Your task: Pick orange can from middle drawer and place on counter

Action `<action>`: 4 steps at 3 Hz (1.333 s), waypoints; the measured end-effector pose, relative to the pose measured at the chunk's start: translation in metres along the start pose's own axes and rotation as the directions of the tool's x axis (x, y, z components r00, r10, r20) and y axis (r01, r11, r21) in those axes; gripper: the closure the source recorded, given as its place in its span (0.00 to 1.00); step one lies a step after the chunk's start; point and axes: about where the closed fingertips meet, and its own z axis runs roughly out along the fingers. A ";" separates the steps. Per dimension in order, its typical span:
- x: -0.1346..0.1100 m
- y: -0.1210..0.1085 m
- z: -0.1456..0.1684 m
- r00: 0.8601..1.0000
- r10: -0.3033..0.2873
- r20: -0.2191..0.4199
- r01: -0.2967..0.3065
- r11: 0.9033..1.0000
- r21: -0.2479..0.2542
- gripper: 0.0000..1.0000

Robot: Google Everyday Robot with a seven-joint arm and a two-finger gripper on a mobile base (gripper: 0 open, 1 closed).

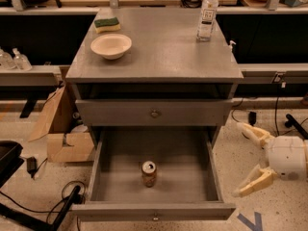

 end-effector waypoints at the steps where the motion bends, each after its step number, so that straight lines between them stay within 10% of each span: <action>1: 0.006 0.002 0.002 0.998 -0.056 0.034 0.056 0.998 0.004 0.00; 4: 0.050 -0.001 0.049 0.997 -0.036 0.062 0.036 0.999 0.013 0.00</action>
Offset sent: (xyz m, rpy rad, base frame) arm -0.0012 -0.0006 -0.0063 0.0115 -0.0589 0.0271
